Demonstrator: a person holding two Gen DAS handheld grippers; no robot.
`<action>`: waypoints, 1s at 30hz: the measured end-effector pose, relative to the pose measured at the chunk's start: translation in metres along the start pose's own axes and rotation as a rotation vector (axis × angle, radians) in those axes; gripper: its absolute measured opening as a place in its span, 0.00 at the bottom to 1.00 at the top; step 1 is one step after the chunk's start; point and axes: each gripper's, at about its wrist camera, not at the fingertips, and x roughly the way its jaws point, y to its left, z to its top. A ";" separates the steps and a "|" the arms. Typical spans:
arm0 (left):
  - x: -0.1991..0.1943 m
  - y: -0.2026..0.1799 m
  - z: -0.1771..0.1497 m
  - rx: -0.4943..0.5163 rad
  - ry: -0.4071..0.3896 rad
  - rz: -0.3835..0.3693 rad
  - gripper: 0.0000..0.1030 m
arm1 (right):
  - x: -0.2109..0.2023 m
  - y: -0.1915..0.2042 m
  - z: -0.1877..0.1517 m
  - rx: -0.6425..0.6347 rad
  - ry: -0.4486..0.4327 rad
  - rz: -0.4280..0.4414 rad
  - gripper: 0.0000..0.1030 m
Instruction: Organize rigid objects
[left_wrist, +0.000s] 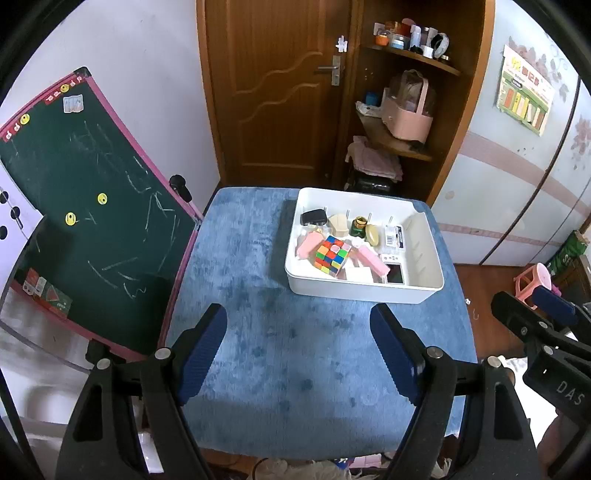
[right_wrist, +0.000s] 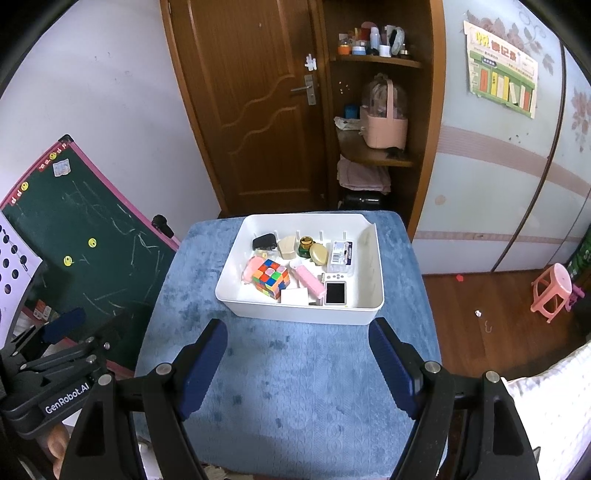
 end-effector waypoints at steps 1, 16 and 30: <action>0.000 0.000 0.000 -0.002 0.001 0.000 0.80 | 0.000 0.000 0.000 -0.001 0.002 0.000 0.77; 0.002 0.003 -0.005 0.000 0.009 0.001 0.80 | 0.004 0.003 -0.005 -0.004 0.015 -0.011 0.77; 0.004 -0.002 -0.005 0.019 0.008 0.011 0.80 | 0.012 0.006 -0.004 -0.009 0.042 -0.015 0.77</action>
